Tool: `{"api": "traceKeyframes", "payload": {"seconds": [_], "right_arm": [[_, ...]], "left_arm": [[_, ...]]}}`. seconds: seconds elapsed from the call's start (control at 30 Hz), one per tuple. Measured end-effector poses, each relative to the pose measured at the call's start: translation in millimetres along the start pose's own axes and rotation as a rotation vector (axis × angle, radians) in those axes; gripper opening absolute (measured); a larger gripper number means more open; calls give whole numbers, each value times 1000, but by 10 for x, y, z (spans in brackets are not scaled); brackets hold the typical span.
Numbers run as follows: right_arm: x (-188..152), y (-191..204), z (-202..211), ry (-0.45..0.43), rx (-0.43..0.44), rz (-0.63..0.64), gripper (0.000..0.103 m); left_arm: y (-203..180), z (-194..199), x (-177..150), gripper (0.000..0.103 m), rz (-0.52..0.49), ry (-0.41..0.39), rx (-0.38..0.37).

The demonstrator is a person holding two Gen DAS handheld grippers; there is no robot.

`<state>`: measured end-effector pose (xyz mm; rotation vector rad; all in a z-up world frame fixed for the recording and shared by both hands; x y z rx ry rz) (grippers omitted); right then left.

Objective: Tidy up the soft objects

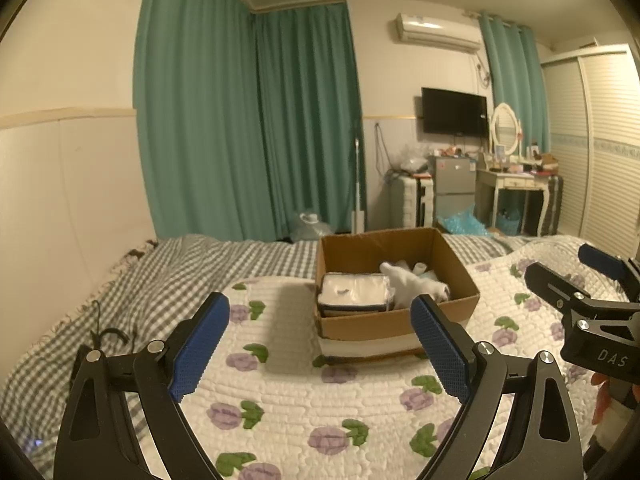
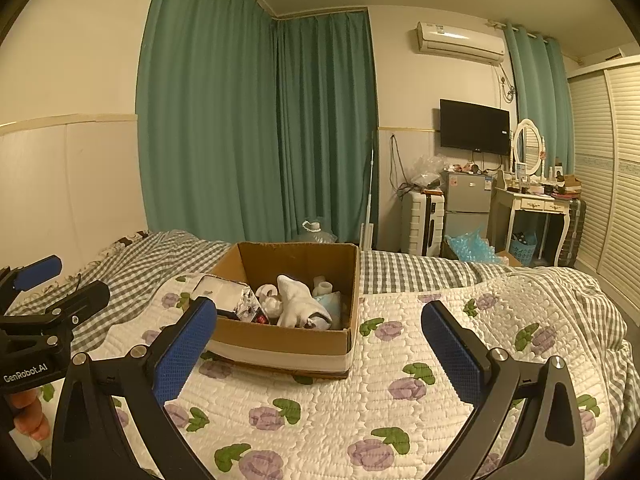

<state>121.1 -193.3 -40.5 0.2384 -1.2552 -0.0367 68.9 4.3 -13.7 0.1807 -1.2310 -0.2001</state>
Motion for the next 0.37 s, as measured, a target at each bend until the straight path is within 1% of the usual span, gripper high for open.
{"api": "traceKeyframes", "payload": {"seconds": [0.37], "right_arm": [[-23, 9, -17, 5, 6, -3, 103]], "left_arm": [[-20, 3, -54, 93, -11, -3, -9]]}}
Point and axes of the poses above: each gripper's, at about its wrist camera, not at the fingertips, and z roughly against the way its jaws point, y to its left, x to its top, the point moved 4 cm from there along -z, roughly the way its jaws point, and after that the axes turned 11 degrees about -z, right-handed, at the moved point
